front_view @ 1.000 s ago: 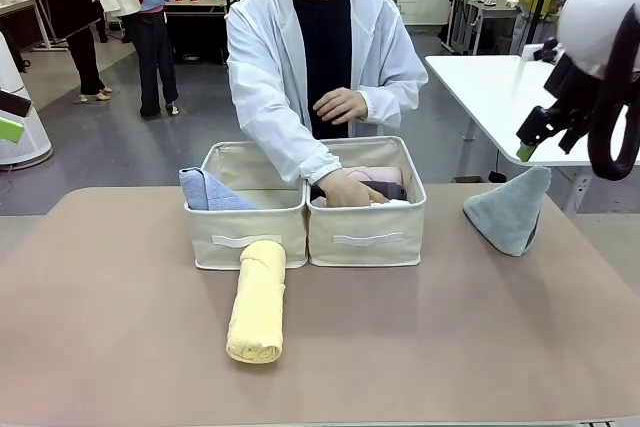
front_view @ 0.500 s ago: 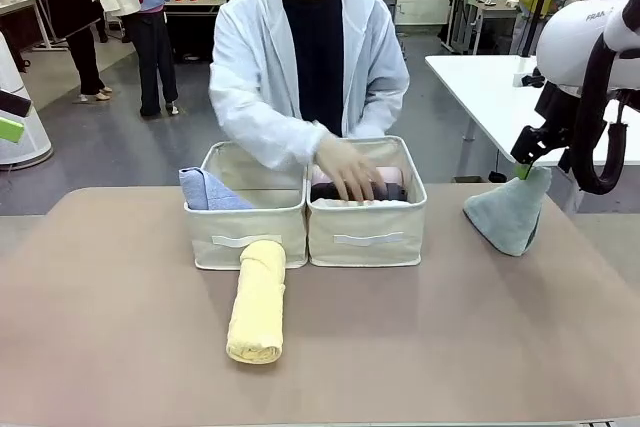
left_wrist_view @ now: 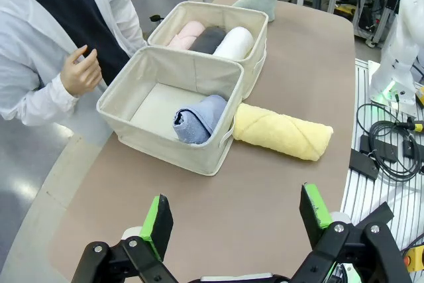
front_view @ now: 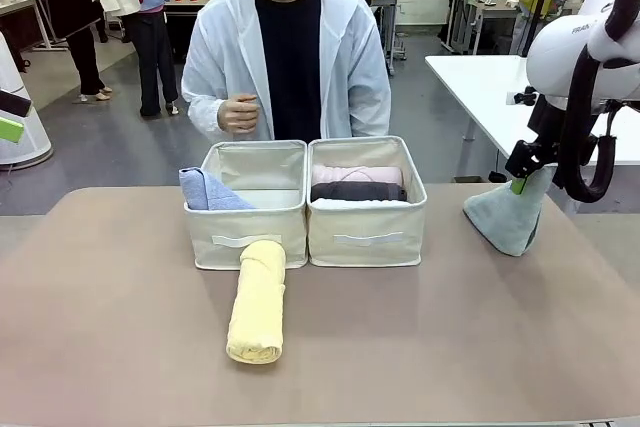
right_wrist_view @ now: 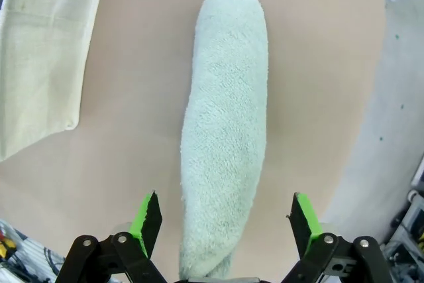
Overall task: Sort the towels based on their folding style.
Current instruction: Pick up another triangle-folded towel from the table and place it in the left Fabric basket.
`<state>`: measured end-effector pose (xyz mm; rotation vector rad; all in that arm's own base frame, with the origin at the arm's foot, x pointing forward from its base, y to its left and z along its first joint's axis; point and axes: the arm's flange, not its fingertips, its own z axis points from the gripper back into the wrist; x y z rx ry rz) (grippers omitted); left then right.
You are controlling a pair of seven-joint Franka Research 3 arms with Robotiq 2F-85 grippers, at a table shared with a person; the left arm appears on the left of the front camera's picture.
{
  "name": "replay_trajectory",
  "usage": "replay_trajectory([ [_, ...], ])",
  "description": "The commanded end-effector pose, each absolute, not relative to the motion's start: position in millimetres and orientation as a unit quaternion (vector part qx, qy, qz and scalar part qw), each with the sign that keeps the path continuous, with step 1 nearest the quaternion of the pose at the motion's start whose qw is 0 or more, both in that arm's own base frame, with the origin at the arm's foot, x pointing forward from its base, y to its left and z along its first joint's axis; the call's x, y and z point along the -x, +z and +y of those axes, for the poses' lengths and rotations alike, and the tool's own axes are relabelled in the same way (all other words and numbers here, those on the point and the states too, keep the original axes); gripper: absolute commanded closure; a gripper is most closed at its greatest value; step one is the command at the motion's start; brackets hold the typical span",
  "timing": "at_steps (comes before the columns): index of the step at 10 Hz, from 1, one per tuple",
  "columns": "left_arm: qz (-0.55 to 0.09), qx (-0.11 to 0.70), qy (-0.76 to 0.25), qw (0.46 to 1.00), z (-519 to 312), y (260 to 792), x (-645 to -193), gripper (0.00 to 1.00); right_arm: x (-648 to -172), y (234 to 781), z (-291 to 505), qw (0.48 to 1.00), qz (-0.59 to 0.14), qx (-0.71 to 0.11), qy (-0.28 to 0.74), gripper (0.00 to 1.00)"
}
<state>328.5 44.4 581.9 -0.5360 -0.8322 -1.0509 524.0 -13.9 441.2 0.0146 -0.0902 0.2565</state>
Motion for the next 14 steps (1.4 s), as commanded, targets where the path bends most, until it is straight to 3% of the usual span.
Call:
replay_trajectory([
  [1,-0.380,0.249,-0.482,0.749,46,583,-329,0.00,-535,439,-13,0.990,-0.055,-0.032,0.126,0.00],
  [2,-0.380,0.249,-0.482,0.749,46,583,-329,0.00,-534,439,-13,0.990,-0.049,-0.036,0.130,0.59],
  [3,-0.380,0.249,-0.482,0.749,46,583,-329,0.00,-533,440,-13,0.990,-0.046,-0.034,0.128,0.60],
  [4,-0.380,0.249,-0.482,0.749,46,583,-329,0.00,-533,441,-13,0.991,-0.042,-0.035,0.122,1.00],
  [5,-0.380,0.249,-0.482,0.749,46,583,-329,0.00,-532,441,-12,0.992,-0.028,-0.032,0.116,0.65],
  [6,-0.380,0.249,-0.482,0.749,46,583,-329,0.00,-530,442,-11,0.993,-0.018,-0.025,0.114,1.00],
  [11,-0.380,0.249,-0.482,0.749,46,583,-329,0.00,-525,453,-7,0.993,-0.009,-0.008,0.118,1.00],
  [14,-0.380,0.249,-0.482,0.749,46,583,-329,0.00,-496,527,-3,0.989,-0.035,0.024,0.143,1.00],
])
